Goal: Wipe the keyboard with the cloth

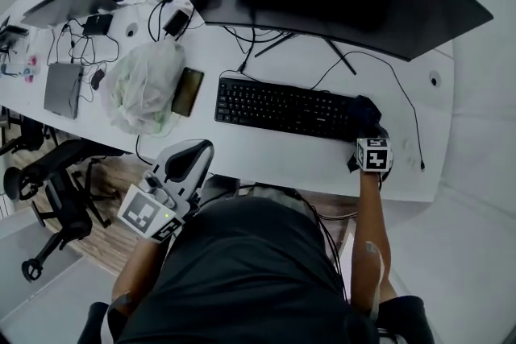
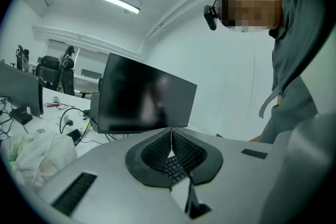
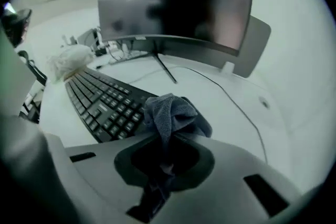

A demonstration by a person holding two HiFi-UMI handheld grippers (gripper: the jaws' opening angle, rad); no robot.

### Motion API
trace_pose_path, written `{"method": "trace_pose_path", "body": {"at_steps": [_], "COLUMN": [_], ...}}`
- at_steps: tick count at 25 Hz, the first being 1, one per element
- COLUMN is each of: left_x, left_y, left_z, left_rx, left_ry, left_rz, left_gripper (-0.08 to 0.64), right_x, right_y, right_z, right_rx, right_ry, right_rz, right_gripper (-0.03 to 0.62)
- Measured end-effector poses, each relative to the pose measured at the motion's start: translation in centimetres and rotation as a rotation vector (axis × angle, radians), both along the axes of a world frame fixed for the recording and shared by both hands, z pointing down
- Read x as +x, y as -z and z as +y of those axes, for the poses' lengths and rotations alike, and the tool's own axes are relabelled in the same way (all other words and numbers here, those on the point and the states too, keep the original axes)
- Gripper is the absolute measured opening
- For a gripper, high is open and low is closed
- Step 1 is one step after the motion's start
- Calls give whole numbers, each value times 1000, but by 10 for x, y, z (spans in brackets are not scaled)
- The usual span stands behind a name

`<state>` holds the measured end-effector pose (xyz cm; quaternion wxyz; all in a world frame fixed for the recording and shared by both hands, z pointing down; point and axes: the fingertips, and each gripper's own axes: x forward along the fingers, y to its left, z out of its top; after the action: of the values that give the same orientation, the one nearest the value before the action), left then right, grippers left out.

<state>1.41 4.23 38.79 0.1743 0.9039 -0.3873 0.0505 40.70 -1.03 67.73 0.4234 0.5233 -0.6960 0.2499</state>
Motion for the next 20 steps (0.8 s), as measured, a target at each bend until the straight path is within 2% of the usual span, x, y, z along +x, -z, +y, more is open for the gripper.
{"method": "trace_pose_path", "body": {"at_steps": [2, 4, 6, 9, 11, 13, 15, 17, 20], "left_x": [-3, 0, 8, 19, 22, 20, 11, 0, -13], "left_y": [-5, -9, -12, -9, -5, -3, -3, -5, -11], "left_z": [1, 1, 2, 1, -1, -1, 0, 0, 0], "left_rx": [-11, -18, -24, -19, -13, -8, -5, -16, -27], "left_ry": [6, -2, -22, -54, -65, -65, -50, -16, 10], "left_rz": [7, 12, 10, 4, 0, -10, -13, 4, 18], "left_gripper": [8, 8, 8, 8, 8, 8, 8, 8, 8], "right_x": [14, -24, -99, -222, -261, -254, -212, -147, -36], "right_y": [10, 22, 24, 13, 0, -7, -3, 0, -1], "right_z": [-4, -22, -37, -42, -43, -46, -44, -38, -23], "right_rx": [23, 77, 97, 66, 39, 28, 33, 40, 10], "right_ry": [-48, 8, 164, 435, 520, 493, 421, 325, 120], "right_rz": [33, -19, -101, -213, -224, -218, -178, -99, 46], "right_gripper": [26, 26, 26, 26, 26, 26, 26, 26, 26]}}
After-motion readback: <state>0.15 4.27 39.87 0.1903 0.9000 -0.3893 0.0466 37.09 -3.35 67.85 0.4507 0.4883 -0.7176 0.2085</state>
